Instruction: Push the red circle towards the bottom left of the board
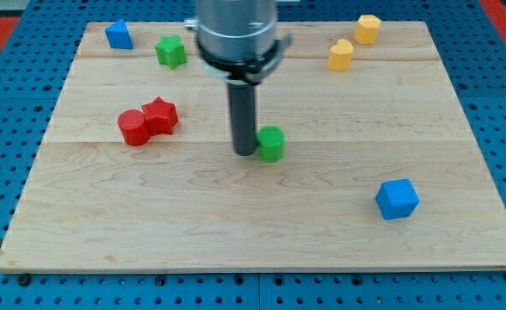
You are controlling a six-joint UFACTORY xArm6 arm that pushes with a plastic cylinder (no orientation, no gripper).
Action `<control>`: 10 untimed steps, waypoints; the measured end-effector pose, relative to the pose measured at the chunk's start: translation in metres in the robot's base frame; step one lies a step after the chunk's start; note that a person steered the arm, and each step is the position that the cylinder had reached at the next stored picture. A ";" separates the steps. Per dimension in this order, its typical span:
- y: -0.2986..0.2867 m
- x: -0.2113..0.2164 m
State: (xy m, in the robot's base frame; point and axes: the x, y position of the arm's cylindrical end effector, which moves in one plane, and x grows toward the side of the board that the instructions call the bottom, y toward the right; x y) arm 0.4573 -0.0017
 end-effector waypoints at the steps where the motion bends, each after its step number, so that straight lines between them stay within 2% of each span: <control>1: -0.020 -0.029; 3: 0.111 0.020; 4: 0.066 -0.004; 5: 0.014 -0.055; 6: -0.033 -0.049; 7: -0.084 -0.086; 8: -0.139 -0.092; 10: -0.154 -0.031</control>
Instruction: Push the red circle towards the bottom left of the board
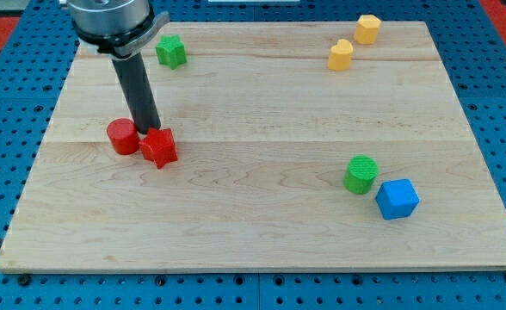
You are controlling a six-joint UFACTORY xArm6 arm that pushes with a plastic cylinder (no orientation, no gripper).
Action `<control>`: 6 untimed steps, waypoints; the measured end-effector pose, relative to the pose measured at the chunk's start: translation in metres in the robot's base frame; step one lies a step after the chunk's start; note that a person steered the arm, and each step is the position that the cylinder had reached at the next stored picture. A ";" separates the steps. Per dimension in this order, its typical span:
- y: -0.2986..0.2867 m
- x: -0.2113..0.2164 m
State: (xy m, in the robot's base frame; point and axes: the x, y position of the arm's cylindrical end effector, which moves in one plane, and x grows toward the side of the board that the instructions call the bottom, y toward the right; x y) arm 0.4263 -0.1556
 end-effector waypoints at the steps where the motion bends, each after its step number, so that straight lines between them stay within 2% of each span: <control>1: -0.046 -0.023; 2: -0.056 -0.010; 3: -0.045 0.039; 5: -0.014 0.068; 6: -0.013 0.097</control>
